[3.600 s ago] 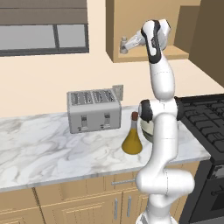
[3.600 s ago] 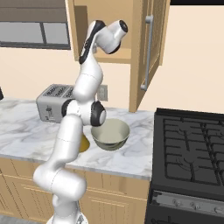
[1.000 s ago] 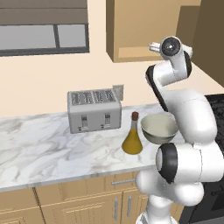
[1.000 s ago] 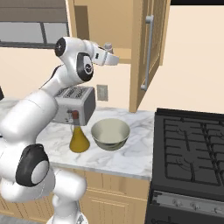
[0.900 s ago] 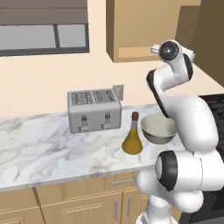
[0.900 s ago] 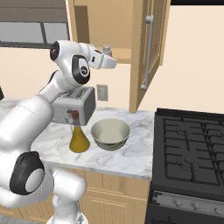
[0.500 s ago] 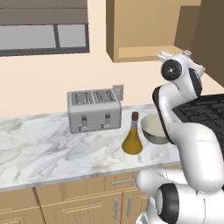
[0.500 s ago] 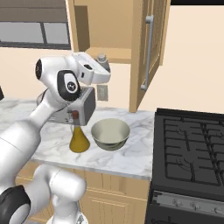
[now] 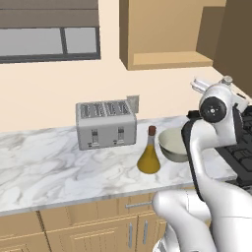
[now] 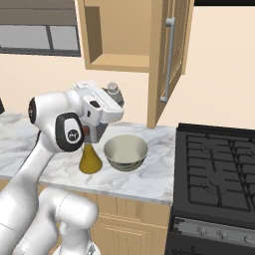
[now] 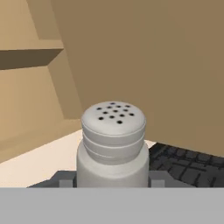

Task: Retrieve the bottle and the shaker from the cabinet and place them next to the mixing bowl on the counter. Then add garlic from the fridge to the mixing bowl.

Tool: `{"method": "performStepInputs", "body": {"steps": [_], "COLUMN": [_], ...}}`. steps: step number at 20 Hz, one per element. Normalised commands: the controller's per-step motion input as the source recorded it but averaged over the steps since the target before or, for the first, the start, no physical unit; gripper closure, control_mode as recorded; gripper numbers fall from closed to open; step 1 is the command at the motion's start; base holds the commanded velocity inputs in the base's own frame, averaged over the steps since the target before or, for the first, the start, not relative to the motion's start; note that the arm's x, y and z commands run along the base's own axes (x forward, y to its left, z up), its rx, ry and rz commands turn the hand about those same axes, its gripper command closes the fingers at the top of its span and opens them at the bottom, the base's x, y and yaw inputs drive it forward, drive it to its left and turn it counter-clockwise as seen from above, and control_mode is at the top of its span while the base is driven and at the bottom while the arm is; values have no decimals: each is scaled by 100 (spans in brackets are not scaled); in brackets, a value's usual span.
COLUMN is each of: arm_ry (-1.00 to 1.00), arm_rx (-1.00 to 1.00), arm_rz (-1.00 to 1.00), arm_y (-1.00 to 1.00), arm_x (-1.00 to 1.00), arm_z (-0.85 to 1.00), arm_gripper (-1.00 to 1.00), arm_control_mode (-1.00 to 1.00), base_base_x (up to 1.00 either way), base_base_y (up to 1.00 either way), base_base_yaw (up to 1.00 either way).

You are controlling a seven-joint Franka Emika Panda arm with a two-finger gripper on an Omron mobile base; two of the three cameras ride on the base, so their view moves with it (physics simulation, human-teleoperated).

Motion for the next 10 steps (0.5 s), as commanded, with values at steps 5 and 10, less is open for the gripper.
{"method": "performStepInputs", "body": {"steps": [5,10], "arm_ry": [18,26], "arm_rx": [0,-7], "arm_rz": [2,6], "arm_y": [-22,-15], "arm_x": [-34,-7], "arm_z": [-24,-56], "arm_gripper": [100,100], "arm_control_mode": [-100,-100], "base_base_x": [0,0], "base_base_y": [0,0], "base_base_yaw": [0,0]}}
